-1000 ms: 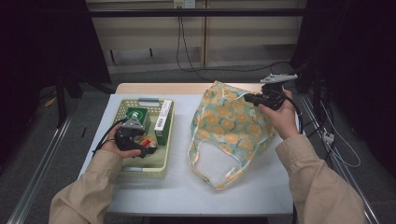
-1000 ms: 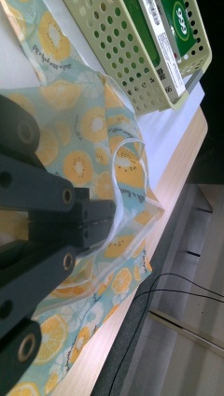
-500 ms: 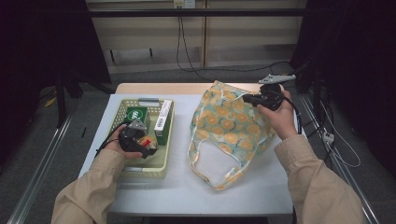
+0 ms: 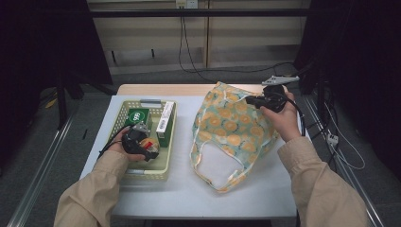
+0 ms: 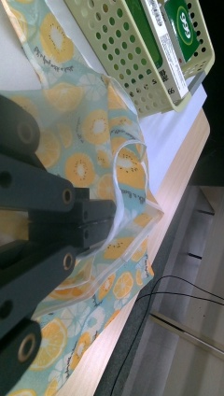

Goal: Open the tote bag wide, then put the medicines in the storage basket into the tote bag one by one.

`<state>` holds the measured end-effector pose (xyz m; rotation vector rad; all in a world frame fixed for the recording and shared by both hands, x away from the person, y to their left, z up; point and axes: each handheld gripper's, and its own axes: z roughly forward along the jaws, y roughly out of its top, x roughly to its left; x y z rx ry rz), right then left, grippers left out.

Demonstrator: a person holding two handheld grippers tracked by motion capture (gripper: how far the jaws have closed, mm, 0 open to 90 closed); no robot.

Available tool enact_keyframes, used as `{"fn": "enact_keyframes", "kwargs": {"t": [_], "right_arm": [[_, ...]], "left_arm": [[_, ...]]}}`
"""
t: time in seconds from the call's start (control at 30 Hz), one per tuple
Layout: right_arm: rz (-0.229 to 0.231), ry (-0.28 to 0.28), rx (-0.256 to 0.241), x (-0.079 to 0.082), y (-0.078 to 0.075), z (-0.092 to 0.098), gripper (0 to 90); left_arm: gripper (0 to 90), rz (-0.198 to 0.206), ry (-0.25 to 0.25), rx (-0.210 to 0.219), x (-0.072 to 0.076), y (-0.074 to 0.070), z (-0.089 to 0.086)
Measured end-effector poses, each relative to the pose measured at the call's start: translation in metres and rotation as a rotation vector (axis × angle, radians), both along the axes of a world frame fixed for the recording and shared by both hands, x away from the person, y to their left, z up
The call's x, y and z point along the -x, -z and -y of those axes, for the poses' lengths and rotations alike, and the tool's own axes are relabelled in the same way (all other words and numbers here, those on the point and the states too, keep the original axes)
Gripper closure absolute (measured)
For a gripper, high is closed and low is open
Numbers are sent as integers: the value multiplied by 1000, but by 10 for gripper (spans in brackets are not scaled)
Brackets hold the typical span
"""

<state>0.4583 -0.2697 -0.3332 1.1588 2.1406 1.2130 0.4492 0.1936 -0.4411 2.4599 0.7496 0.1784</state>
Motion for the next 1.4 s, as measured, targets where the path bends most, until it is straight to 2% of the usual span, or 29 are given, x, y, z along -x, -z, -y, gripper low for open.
{"fn": "enact_keyframes", "kwargs": {"t": [0.17, 0.4, 0.57, 0.73, 0.8, 0.9, 1.0, 1.13, 1.4], "right_arm": [[1, 6, 2, 1, 0, 3, 900], [0, 4, 1, 1, 2, 2, 900], [-1, 5, 0, 0, 3, 0, 900], [0, 1, 0, 1, 2, 0, 900], [-1, -1, 0, 1, 2, 0, 900], [0, -3, -5, 2, 1, 0, 900], [0, -2, -7, 2, 1, 1, 900], [0, -4, -8, 3, 0, 2, 900], [1, -9, -8, 4, 0, 1, 900]], "left_arm": [[153, -11, -7, -1, 0, 0, 0], [198, -4, -7, -13, 1, -1, 0], [204, -16, -24, -40, 3, -3, 0], [205, -29, -44, -17, 2, -7, -3], [205, -30, -55, -3, 2, -10, -3], [205, -28, -73, -8, 1, -14, -2], [205, -16, -76, 12, 1, -21, -2], [205, -30, -84, 21, 3, -29, 0], [205, -25, -92, 56, 7, -56, 1]]}}
